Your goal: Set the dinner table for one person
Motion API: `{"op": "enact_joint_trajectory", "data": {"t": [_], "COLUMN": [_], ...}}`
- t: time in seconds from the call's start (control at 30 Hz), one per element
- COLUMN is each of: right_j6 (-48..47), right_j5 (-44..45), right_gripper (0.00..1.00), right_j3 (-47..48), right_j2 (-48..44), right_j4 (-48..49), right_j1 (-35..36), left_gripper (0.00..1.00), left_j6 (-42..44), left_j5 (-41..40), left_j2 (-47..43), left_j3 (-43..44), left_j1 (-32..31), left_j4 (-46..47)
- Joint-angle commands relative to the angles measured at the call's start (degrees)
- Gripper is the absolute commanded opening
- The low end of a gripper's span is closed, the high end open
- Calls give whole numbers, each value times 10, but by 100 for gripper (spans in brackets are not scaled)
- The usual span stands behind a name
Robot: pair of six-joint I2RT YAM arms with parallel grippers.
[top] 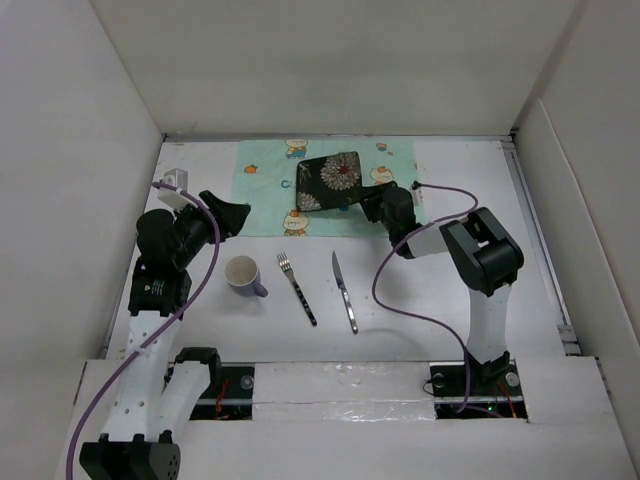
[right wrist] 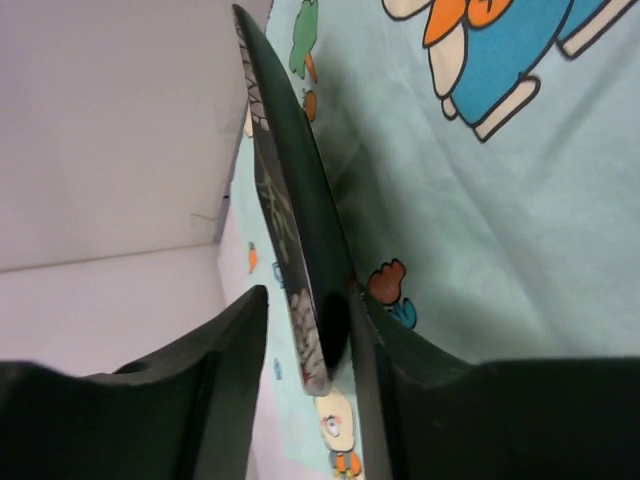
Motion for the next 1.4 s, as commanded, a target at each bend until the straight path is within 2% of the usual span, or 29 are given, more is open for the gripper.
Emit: {"op": "enact_joint_trajectory", "data": {"t": [0.0,0.4,0.47,0.77,0.83,0.9,0.93,0.97,1.0,1.07,1.1,1.17,1.2,1.23,1.27,1.3,1.37], "right_j6": [3,-10,-12,-74,-104,-170,-193,-220,-278,-367,-399,-486,-541,-541,-580,-593,-614], "right_j5": [-18,-68,-74,-110,-116,-117,-118,-119,-150,-169,-181,-221,-251,-251,-258,-248,-233], "right_gripper": [46,47,50,51,48,40,28,20,8,0,0,0,0,0,0,22,50], "right_j3": [6,-26,-32,-12,-17,-18,-18,-19,-18,-5,-1,-2,-18,-18,-24,-40,-44], "right_j2": [-36,-43,-44,-53,-74,-100,-128,-143,-159,-205,-221,-261,-283,-283,-292,-303,-297], "right_j4": [54,14,23,-20,-32,-77,-88,-92,-113,-156,-191,-213,-231,-231,-237,-240,-245], "right_j1": [-5,-27,-41,-62,-62,-62,-52,-46,-37,2,21,88,141,141,199,230,286], "left_gripper": [48,48,48,48,48,48,47,46,39,28,15,2,0,0,0,0,0], "left_j6": [1,4,1,6,7,13,16,20,21,29,34,45,48,48,50,56,62], "left_j5": [8,-8,-8,-13,-15,-21,-22,-23,-23,-25,-26,-40,-56,-56,-72,-80,-98], "left_j2": [-4,-4,-4,-4,-6,-6,-6,-8,-11,-13,-12,-15,-26,-26,-31,-34,-37], "left_j3": [0,3,1,5,6,13,20,23,25,34,39,46,41,38,35,34,32], "left_j1": [7,7,7,7,7,7,7,7,7,7,7,7,7,7,7,7,7], "left_j4": [28,21,24,17,18,5,1,-1,-5,-15,-22,-34,-33,-33,-32,-33,-39]}}
